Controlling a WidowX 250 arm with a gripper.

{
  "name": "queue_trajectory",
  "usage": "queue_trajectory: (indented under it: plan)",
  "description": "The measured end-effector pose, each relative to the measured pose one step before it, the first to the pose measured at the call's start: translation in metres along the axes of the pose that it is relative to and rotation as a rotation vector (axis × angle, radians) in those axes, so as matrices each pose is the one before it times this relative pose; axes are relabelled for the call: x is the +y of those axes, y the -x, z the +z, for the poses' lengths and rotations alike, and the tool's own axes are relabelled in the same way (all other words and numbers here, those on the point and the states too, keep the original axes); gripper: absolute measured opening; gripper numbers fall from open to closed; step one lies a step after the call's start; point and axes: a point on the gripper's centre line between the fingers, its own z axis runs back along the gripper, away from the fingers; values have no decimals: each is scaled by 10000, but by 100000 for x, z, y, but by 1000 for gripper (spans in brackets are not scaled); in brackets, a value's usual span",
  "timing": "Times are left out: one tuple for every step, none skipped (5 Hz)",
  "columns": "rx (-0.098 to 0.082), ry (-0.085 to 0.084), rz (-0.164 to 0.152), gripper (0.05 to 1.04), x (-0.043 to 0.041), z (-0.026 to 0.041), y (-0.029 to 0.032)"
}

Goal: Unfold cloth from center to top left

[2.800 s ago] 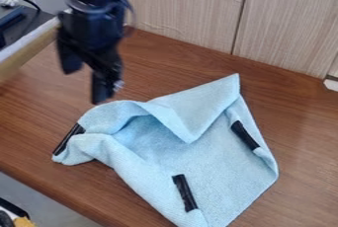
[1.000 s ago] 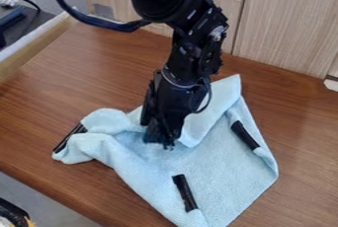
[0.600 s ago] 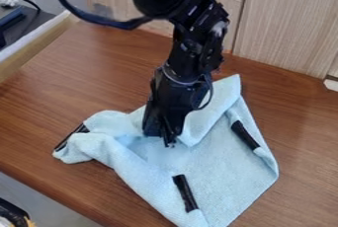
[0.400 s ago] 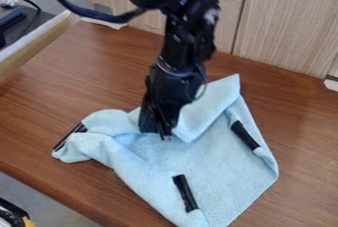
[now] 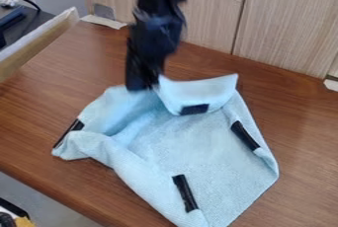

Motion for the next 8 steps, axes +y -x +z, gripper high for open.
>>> queue_trajectory:
  plan:
    - [-389,754,1247,55,3415,-212,435]
    - [31,939,1273,55,2952,-2125,497]
    - [341,708,1028,55,1749,-2774,214]
    - [161,339,768,55,1624,-2051,309]
    - [85,-96,287,55,951,-465,-81]
    - [2,-85,48,81,134,1,4]
    - [93,-343,83,231,-114,-67,205]
    - [76,-167,-74,474,-616,164,41]
